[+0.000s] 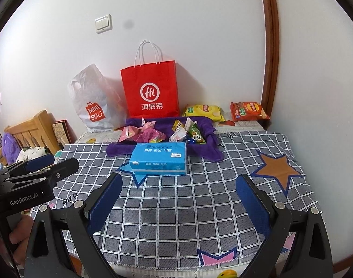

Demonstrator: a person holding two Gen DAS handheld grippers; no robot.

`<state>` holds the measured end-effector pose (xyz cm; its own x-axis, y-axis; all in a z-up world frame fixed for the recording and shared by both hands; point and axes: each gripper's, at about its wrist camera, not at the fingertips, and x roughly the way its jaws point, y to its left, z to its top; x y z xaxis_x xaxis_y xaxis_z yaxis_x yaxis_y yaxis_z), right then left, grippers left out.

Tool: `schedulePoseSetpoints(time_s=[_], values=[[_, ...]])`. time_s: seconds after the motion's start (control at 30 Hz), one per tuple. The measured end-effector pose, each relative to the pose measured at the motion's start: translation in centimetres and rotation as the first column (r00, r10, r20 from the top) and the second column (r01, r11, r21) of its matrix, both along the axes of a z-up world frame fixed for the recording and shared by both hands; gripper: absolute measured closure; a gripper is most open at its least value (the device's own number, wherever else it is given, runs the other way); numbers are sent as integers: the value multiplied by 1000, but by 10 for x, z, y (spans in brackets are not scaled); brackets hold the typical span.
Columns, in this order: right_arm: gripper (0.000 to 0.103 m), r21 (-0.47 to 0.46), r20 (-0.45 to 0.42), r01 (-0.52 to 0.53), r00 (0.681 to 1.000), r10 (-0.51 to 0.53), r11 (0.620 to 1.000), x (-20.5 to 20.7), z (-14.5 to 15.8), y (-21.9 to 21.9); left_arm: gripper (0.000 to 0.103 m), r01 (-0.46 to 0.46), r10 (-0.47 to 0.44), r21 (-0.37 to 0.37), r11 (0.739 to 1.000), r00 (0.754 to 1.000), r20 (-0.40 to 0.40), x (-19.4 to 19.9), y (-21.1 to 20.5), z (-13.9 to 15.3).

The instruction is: Organize snacks

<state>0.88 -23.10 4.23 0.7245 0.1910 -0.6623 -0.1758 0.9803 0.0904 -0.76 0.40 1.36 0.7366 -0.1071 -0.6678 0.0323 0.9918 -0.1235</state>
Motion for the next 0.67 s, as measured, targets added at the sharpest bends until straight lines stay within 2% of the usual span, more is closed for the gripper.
schedulePoseSetpoints(time_s=[0.67], values=[[5, 6, 17, -11, 1000, 11, 1000, -5, 7, 1, 23, -4, 4, 9, 1000, 1000, 2, 2, -1, 1]])
